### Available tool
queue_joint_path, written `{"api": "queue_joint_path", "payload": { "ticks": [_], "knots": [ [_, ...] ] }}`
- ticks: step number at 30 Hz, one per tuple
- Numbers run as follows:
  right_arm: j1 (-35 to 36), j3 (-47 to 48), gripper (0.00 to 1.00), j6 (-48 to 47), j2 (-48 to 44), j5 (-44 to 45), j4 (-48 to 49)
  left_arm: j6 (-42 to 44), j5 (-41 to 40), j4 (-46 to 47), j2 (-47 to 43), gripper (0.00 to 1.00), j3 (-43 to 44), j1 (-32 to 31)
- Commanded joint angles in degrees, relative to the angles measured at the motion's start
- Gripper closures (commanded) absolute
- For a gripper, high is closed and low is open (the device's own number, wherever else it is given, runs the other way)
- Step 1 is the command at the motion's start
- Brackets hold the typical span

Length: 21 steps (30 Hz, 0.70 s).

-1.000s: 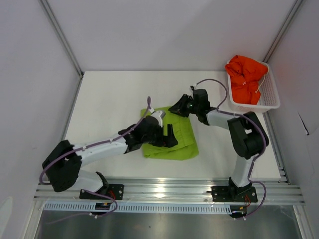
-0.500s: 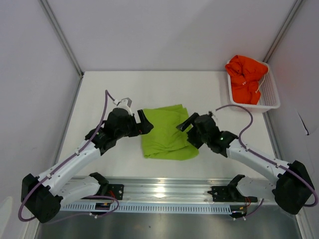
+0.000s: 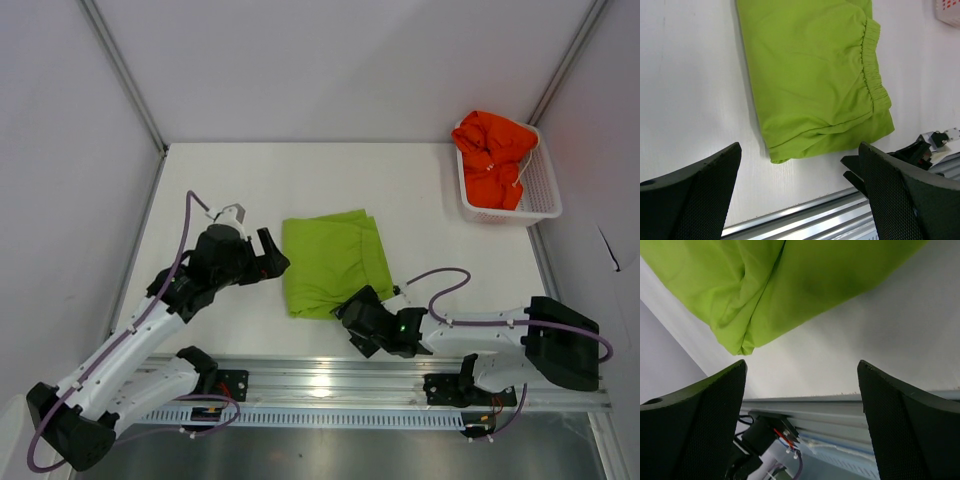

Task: Fold and stack the shorts
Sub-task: Fold the shorts, then neatly place the folded shorts to the corner

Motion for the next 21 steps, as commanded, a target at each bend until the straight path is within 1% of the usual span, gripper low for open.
{"api": "queue_joint_path", "payload": {
  "ticks": [1,6,10,16,19,21],
  "knots": [
    [0.6,-0.4,0.09,19.0,2.6,7.8,5.2,1.4,-1.5,-3.2,-2.1,0.01,3.6,1.0],
    [0.4,-0.9,0.1,24.2,5.8,8.6,9.8,2.0,-2.9,-4.7,-3.6,0.01,4.5,1.3],
    [0.4,-0.5,0.11,26.2,10.0,9.4,12.8,2.5,-3.7,-5.7,-4.7,0.01,4.4,1.5],
    [-1.6,2.0,0.12,25.8,16.5,7.9,16.8,3.1,-5.1,-6.9,-5.7,0.01,4.8,1.8],
    [-2.9,2.9,0.16,24.9,20.0,7.1,20.8,2.9,-7.2,-8.6,-6.4,0.01,5.3,1.8],
    [-3.3,3.1,0.21,24.0,22.0,8.0,22.3,3.1,-8.6,-9.3,-8.1,0.01,5.2,1.8]
  ]
}}
